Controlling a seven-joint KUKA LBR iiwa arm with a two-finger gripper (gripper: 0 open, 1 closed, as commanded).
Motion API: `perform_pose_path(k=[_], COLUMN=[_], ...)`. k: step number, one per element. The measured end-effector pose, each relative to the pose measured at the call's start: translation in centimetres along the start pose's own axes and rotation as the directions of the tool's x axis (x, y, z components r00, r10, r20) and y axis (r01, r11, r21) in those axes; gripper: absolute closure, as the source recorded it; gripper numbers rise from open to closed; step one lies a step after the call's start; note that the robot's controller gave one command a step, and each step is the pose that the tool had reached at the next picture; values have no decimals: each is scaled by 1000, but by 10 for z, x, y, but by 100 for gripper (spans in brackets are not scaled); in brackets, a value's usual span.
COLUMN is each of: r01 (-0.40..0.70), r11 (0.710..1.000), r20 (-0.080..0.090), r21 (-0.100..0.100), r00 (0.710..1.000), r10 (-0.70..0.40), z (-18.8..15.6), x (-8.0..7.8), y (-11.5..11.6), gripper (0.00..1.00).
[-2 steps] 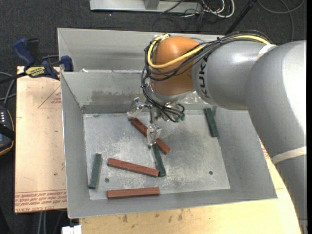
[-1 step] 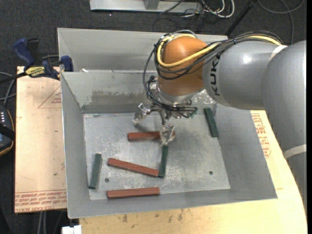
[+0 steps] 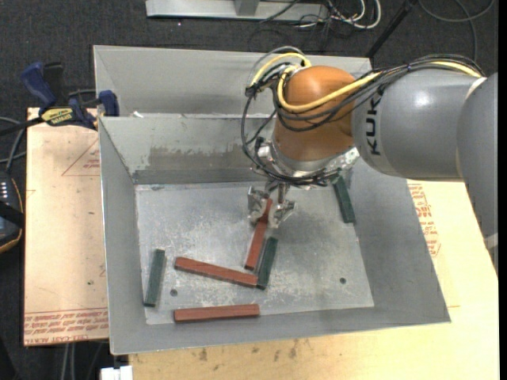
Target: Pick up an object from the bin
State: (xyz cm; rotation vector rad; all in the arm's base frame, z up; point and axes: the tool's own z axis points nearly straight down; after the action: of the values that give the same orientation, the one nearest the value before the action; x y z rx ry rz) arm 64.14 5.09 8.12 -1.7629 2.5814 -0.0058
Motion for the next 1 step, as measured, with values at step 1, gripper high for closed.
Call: perform_pose_path(k=[1], r01=[0], r11=[1000], r20=[0], r21=[0], r00=[1000], r10=[0], z=[0], x=[0], y=[0], gripper=[100])
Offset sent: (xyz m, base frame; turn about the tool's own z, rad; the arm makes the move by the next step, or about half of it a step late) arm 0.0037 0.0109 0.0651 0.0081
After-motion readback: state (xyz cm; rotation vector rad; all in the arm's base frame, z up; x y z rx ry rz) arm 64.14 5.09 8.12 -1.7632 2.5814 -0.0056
